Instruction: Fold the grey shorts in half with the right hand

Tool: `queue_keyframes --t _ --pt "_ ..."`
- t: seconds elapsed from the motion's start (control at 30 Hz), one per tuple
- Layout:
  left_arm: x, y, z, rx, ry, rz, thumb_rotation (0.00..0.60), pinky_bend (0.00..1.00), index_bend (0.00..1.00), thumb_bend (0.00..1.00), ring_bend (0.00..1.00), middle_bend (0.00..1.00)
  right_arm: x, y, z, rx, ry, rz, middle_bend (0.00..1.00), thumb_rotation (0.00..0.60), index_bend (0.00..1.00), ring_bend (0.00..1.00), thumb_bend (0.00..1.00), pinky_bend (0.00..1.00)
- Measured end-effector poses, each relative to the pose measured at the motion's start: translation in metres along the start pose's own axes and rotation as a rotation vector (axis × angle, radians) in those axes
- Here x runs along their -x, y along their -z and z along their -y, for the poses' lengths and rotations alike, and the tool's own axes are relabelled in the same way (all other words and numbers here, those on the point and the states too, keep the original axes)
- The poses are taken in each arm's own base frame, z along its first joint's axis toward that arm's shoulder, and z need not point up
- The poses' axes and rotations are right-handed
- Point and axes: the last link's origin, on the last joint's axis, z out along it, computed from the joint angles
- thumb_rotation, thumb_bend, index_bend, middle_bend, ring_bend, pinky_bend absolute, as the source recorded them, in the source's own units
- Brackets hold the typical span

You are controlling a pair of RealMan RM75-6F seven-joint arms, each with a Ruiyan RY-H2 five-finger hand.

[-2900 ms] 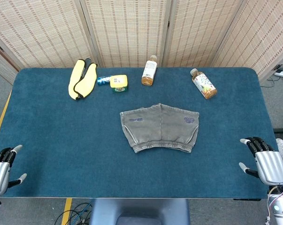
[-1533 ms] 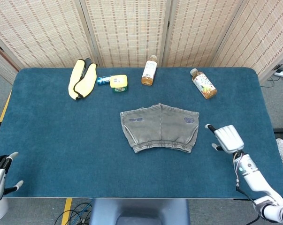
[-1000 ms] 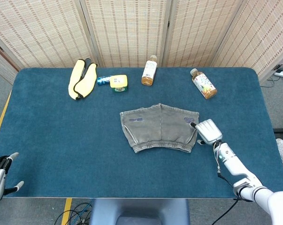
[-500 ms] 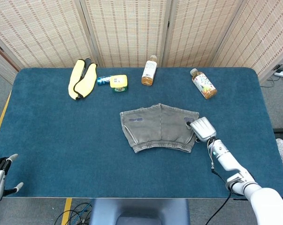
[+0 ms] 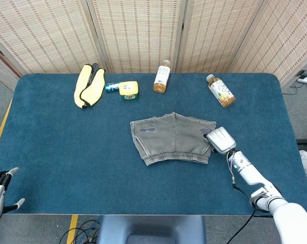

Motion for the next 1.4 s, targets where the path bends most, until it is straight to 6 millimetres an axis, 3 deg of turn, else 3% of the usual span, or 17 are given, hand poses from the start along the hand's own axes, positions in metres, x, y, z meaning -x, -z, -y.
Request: queue_keyframes --t 0.37,0.7,0.97,1.17,1.4 --pt "-0.003 -0.002 -0.004 0.012 -0.003 -0.002 0.600 0.34 0.18 0.17 0.18 0.24 -0.008 0.009 -0.004 -0.004 -0.020 -0.041 0.89 0.600 0.58 0.98 0.57 1.00" --pt "-0.002 -0.003 -0.011 0.035 0.002 0.009 0.600 0.34 0.18 0.17 0.18 0.23 -0.027 0.046 -0.024 -0.054 0.045 -0.047 0.90 0.600 0.60 0.98 0.58 1.00" --pt "0.001 -0.005 -0.010 0.031 0.009 0.019 0.600 0.34 0.18 0.17 0.18 0.23 -0.040 0.073 -0.028 -0.088 0.101 -0.039 0.90 0.600 0.61 0.98 0.58 1.00" --pt "0.003 -0.005 -0.009 0.030 0.016 0.019 0.600 0.34 0.18 0.17 0.18 0.23 -0.065 0.047 -0.012 -0.107 0.114 -0.142 0.90 0.600 0.61 0.98 0.58 1.00" --pt "0.004 -0.002 -0.001 0.014 0.018 0.017 0.600 0.34 0.18 0.17 0.18 0.23 -0.090 -0.003 0.033 -0.188 0.103 -0.233 0.90 0.600 0.61 0.98 0.50 1.00"
